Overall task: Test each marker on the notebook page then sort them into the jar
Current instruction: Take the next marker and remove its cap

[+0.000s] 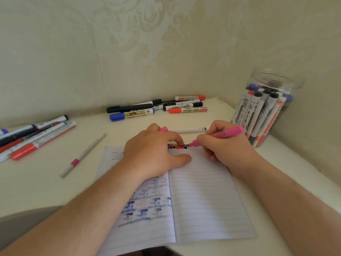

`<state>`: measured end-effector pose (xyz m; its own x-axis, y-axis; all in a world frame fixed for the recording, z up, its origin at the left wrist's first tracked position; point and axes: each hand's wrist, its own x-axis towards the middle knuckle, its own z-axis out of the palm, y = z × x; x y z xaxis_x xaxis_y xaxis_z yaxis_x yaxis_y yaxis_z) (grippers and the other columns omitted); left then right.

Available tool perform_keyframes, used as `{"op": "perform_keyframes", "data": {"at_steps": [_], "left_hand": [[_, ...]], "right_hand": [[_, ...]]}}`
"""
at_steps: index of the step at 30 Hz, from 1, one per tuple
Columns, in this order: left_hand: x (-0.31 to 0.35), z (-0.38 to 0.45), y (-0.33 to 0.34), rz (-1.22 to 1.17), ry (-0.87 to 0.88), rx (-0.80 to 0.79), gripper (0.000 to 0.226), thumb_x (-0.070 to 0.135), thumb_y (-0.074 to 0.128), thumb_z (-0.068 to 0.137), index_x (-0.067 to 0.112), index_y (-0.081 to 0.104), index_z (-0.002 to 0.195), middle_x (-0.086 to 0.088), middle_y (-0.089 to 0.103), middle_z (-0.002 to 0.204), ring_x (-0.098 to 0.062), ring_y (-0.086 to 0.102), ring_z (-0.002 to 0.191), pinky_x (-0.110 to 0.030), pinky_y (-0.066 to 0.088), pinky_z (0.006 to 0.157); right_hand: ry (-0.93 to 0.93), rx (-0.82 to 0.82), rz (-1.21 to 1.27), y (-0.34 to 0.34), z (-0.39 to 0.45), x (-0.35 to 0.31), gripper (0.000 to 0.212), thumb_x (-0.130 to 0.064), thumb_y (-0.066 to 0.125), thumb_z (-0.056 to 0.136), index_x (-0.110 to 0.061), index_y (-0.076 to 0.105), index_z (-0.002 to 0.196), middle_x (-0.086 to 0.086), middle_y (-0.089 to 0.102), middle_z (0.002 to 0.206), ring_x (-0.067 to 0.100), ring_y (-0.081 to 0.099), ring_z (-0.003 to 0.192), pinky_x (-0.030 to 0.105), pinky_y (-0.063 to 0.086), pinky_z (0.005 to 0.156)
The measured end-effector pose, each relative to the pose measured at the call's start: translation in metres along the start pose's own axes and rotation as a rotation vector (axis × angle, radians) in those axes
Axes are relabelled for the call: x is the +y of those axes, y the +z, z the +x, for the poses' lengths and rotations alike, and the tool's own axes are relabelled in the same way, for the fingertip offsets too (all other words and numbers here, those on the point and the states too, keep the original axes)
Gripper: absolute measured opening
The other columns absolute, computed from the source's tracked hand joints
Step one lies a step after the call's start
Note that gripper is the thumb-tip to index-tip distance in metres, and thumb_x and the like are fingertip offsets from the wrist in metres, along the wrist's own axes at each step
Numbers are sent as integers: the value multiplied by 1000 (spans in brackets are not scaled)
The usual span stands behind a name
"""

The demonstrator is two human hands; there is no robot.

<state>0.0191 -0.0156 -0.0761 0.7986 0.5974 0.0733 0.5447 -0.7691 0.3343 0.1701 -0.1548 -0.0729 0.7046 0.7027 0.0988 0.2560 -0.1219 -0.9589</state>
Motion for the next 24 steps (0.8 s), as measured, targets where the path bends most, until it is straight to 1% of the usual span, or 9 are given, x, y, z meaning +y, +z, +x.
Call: {"op": "perform_keyframes", "data": {"at_steps": [3, 6, 8, 10, 13, 16, 19, 22, 24], "left_hand": [[0, 0, 0, 6, 2, 4, 54, 90, 56, 67, 64, 56, 115, 18, 40, 96, -9, 50, 94, -30, 42, 71], [0, 1, 1, 8, 0, 5, 54, 91, 56, 67, 64, 55, 114, 18, 41, 96, -10, 51, 94, -29, 41, 69], [-1, 1, 1, 4, -1, 7, 53, 90, 57, 67, 64, 55, 113, 17, 41, 96, -9, 51, 93, -29, 40, 69], [0, 1, 1, 4, 2, 8, 53, 90, 57, 67, 64, 55, 114, 17, 41, 96, -9, 51, 93, -29, 41, 69], [-1, 1, 1, 4, 4, 8, 55, 91, 56, 67, 64, 55, 115, 18, 41, 96, -9, 51, 94, -29, 41, 70], [0, 1, 1, 8, 3, 7, 55, 91, 55, 67, 64, 55, 115, 17, 41, 97, -9, 51, 94, -29, 42, 70], [0, 0, 0, 5, 5, 4, 54, 90, 56, 68, 63, 56, 115, 17, 42, 97, -9, 51, 94, -29, 44, 71], [0, -1, 0, 3, 3, 0, 54, 90, 56, 68, 63, 55, 115, 18, 42, 97, -9, 51, 95, -28, 43, 71], [1, -2, -1, 4, 4, 1, 53, 90, 56, 68, 64, 56, 114, 18, 42, 97, -9, 51, 95, -29, 43, 71]], "right_hand": [[-5, 6, -20, 1, 0, 1, 23, -12, 80, 85, -4, 61, 75, 17, 67, 62, 20, 61, 50, 34, 48, 53], [-13, 13, -72, 3, 0, 1, 24, -12, 79, 83, -1, 60, 75, 23, 66, 64, 17, 61, 48, 33, 47, 52], [-7, 29, -67, 2, 1, 1, 22, -9, 78, 83, -4, 59, 73, 21, 64, 61, 17, 59, 46, 32, 45, 51], [-7, 26, -52, 0, 0, 1, 21, -8, 77, 85, -4, 60, 74, 17, 65, 60, 18, 59, 47, 33, 46, 52], [-16, -10, -55, 1, 0, 1, 21, -10, 79, 85, -6, 62, 72, 18, 67, 61, 20, 60, 49, 34, 48, 54], [-16, 3, -77, 1, 0, 2, 21, -9, 77, 85, -4, 60, 73, 19, 65, 60, 18, 59, 47, 30, 45, 51], [-14, 16, -62, 0, 0, 2, 21, -6, 75, 86, -4, 59, 73, 12, 62, 56, 16, 58, 46, 28, 43, 49], [-20, -2, -54, 0, -1, 1, 22, -13, 78, 86, -5, 62, 76, 16, 67, 61, 17, 61, 49, 33, 48, 53], [-26, -6, -69, 1, -1, 1, 22, -13, 79, 86, -3, 62, 76, 19, 68, 63, 17, 62, 49, 33, 49, 53]]}}
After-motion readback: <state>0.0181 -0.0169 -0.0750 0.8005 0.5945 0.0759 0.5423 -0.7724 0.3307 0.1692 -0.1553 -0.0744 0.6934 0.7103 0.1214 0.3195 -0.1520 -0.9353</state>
